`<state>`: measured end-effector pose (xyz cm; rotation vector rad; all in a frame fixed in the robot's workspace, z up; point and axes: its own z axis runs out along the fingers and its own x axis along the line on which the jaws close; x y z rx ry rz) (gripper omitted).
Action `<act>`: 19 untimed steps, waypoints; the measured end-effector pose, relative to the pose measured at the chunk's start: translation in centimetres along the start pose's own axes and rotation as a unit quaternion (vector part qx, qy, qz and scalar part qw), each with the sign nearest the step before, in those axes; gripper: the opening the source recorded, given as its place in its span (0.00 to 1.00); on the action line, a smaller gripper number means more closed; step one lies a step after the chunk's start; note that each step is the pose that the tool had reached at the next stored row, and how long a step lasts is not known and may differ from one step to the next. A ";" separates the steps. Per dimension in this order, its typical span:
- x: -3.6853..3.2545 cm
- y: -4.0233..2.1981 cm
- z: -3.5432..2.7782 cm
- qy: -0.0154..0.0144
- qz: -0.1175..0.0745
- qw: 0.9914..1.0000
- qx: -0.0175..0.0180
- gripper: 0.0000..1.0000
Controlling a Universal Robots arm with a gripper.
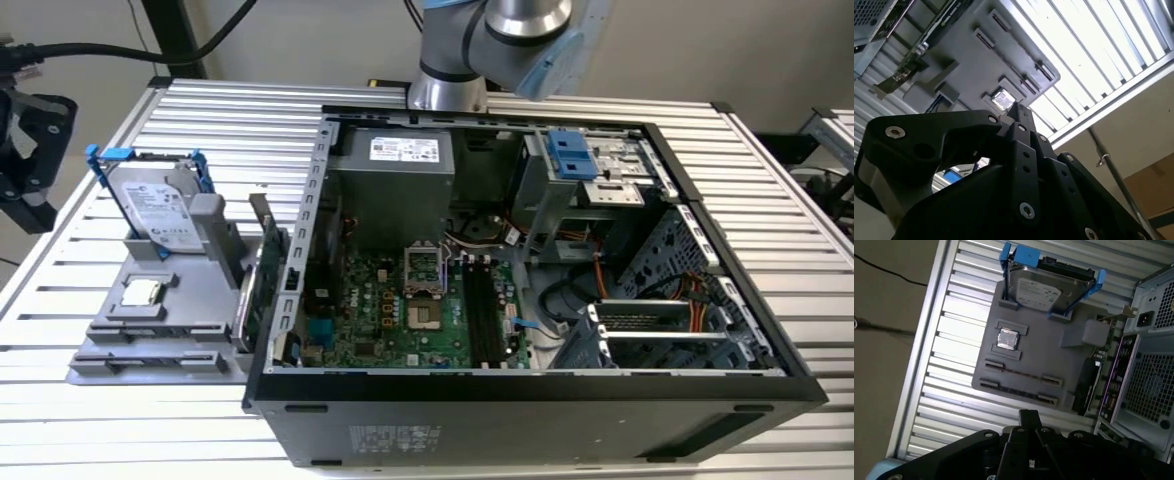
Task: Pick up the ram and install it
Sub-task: 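Pick up the ram and move it above insertion slot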
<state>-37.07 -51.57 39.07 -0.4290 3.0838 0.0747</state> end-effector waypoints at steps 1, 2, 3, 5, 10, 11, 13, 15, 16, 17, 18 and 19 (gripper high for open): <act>0.00 0.00 0.00 0.000 -0.008 1.000 0.000 0.00; 0.00 0.01 0.00 0.001 -0.016 1.000 0.000 0.00; 0.00 0.01 0.00 0.001 -0.023 1.000 0.000 0.00; 0.00 0.01 0.00 0.002 -0.038 0.999 0.000 0.00; 0.00 0.02 0.00 0.004 -0.071 0.998 0.000 0.00; 0.00 0.02 0.00 0.004 -0.077 0.997 -0.001 0.00; 0.00 0.02 0.00 0.005 -0.090 0.996 -0.001 0.00; 0.00 0.02 0.00 0.005 -0.104 0.995 -0.001 0.00; 0.00 0.02 0.00 0.006 -0.111 0.994 -0.001 0.00; -0.01 0.03 0.00 0.006 -0.118 0.993 -0.001 0.00; -0.01 0.03 0.00 0.006 -0.126 0.992 -0.001 0.00; -0.01 0.03 0.00 0.007 -0.134 0.991 -0.002 0.00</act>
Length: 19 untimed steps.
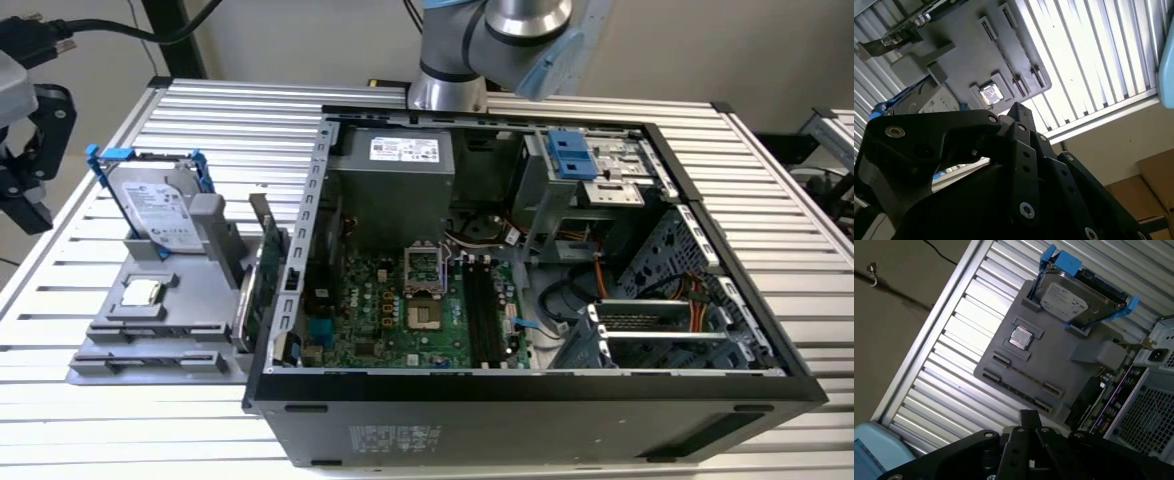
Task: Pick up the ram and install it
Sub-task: 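Pick up the ram and move it above insertion slot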
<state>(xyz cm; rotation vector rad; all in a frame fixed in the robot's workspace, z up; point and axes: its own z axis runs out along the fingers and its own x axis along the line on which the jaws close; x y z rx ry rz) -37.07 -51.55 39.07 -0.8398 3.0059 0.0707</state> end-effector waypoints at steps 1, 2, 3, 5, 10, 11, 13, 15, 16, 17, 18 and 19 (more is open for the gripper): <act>0.00 0.00 0.00 0.000 -0.007 1.000 0.000 0.00; 0.00 0.00 0.00 0.001 -0.015 1.000 0.000 0.00; 0.00 0.00 0.00 0.001 -0.022 1.000 -0.001 0.00; 0.00 0.00 0.00 0.002 -0.037 0.999 -0.001 0.00; 0.00 0.00 0.00 0.003 -0.068 0.998 -0.002 0.00; 0.00 0.00 0.00 0.003 -0.073 0.997 -0.002 0.00; 0.00 0.00 0.00 0.003 -0.076 0.997 -0.002 0.00; 0.00 0.00 0.00 0.003 -0.077 0.997 -0.002 0.00; 0.00 0.00 0.00 0.003 -0.077 0.997 -0.002 0.00; 0.00 0.00 0.00 0.003 -0.077 0.997 -0.002 0.00; 0.00 0.00 0.00 0.003 -0.077 0.997 -0.002 0.00; 0.00 0.00 0.00 0.003 -0.077 0.997 -0.002 0.00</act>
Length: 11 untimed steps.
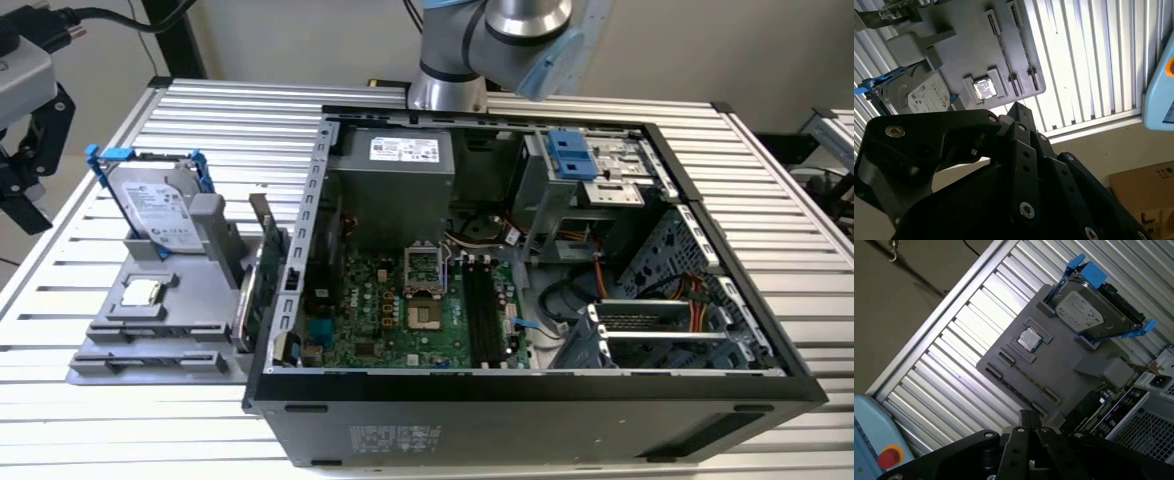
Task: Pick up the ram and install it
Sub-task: 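Pick up the ram and move it above insertion slot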
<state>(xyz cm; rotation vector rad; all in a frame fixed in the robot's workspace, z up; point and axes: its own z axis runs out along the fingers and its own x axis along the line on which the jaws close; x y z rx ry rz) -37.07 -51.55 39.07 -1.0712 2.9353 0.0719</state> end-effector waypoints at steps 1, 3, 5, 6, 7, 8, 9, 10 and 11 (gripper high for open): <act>0.00 0.00 0.00 0.000 -0.003 1.000 0.000 0.00; 0.00 0.00 0.00 0.001 -0.017 1.000 -0.001 0.00; 0.00 0.00 0.00 0.001 -0.034 0.999 -0.001 0.00; 0.00 0.00 0.00 0.002 -0.043 0.999 -0.001 0.00; 0.00 0.00 0.00 0.002 -0.053 0.999 -0.002 0.00; 0.00 0.00 0.00 0.002 -0.062 0.998 -0.002 0.00; 0.00 0.00 0.00 0.003 -0.071 0.997 -0.002 0.00; 0.00 0.00 0.00 0.003 -0.080 0.997 -0.002 0.00; 0.00 0.00 0.00 0.003 -0.087 0.996 -0.003 0.00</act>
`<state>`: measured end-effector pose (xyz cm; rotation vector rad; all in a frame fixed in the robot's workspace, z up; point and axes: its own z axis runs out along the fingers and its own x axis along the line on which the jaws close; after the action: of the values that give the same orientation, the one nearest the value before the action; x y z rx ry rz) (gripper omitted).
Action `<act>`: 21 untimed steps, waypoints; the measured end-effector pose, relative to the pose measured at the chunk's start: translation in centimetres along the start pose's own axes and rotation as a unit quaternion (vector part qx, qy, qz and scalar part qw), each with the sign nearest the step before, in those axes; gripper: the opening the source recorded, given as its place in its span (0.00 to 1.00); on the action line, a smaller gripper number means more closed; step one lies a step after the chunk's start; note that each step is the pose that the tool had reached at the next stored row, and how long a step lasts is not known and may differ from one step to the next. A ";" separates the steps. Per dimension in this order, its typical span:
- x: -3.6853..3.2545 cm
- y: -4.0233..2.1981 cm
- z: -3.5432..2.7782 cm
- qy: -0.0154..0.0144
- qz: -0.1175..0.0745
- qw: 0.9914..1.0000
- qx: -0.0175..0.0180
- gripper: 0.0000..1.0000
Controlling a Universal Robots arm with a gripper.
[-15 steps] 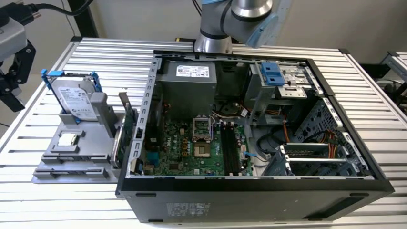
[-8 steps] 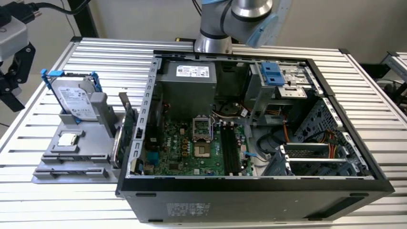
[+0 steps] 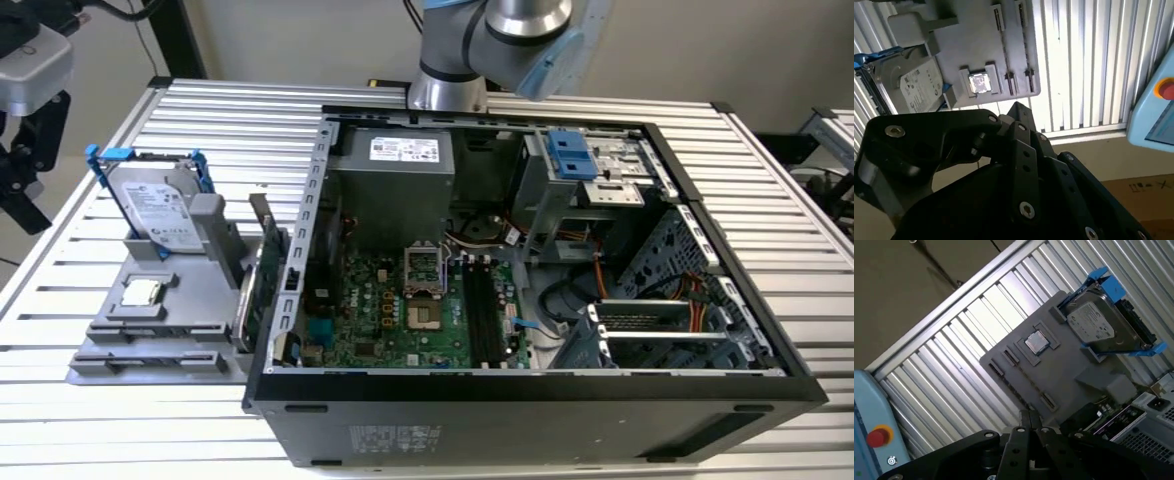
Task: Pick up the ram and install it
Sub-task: 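Pick up the ram and move it above insertion slot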
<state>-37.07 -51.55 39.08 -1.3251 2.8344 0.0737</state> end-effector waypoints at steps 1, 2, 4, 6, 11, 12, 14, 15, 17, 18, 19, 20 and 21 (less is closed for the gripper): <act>0.00 0.00 0.00 0.000 -0.007 1.000 0.000 0.00; 0.00 0.00 0.00 0.001 -0.014 1.000 0.000 0.00; 0.00 0.00 0.00 0.001 -0.024 1.000 -0.001 0.00; 0.00 0.00 0.00 0.002 -0.033 0.999 -0.001 0.00; -0.01 0.01 0.00 0.003 -0.044 0.999 0.000 0.00; -0.02 0.02 0.01 0.003 -0.047 0.999 0.000 0.00; -0.02 0.01 0.00 0.003 -0.051 0.999 0.000 0.00; -0.02 0.02 0.00 0.003 -0.053 0.999 -0.001 0.00; -0.02 0.01 0.01 0.003 -0.056 0.998 -0.001 0.00; -0.02 0.02 0.01 0.004 -0.058 0.998 -0.001 0.00; -0.02 0.02 0.00 0.004 -0.059 0.998 -0.001 0.00; -0.02 0.02 0.00 0.004 -0.061 0.998 -0.001 0.00; -0.02 0.02 0.00 0.004 -0.063 0.998 -0.001 0.00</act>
<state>-37.07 -51.52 39.07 -1.5048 2.7485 0.0697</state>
